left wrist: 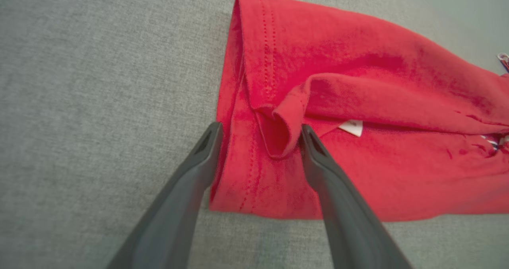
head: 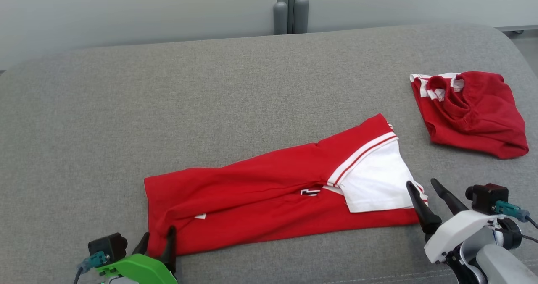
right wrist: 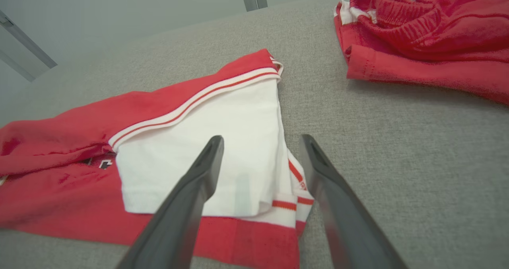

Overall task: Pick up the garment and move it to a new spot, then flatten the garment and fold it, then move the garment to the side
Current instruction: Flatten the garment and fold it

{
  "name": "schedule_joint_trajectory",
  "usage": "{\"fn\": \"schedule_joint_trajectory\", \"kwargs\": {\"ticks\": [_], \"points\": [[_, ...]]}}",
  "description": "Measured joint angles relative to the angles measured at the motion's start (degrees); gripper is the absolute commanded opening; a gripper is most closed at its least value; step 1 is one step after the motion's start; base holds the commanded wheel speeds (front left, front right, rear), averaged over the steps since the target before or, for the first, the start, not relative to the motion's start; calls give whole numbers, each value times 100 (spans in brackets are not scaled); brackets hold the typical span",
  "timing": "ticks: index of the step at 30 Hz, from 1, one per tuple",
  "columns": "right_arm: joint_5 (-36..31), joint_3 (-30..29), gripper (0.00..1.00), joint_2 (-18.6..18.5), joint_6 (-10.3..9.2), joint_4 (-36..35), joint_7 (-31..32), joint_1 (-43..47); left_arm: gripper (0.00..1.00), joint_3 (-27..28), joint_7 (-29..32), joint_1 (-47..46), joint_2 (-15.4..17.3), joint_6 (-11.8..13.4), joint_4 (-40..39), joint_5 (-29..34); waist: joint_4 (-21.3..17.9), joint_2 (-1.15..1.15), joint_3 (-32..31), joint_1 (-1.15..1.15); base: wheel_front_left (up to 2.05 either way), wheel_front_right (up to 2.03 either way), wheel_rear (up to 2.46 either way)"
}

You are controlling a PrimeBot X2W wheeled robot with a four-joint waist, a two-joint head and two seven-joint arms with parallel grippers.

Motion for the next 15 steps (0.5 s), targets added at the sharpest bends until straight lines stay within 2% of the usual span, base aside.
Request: {"fn": "schedule_joint_trajectory", "kwargs": {"ticks": [7,15], "points": [[-5,-202,100,-49,-3,32,0,408,100,270,-156,294,29,48,-319,-53,-7,0,-184,0,0,0,0],[318,-350,100,-63,-4,101,155,323,100,520,-374,241,82,58,-1010,75,58,0,-329,0,0,0,0]]}}
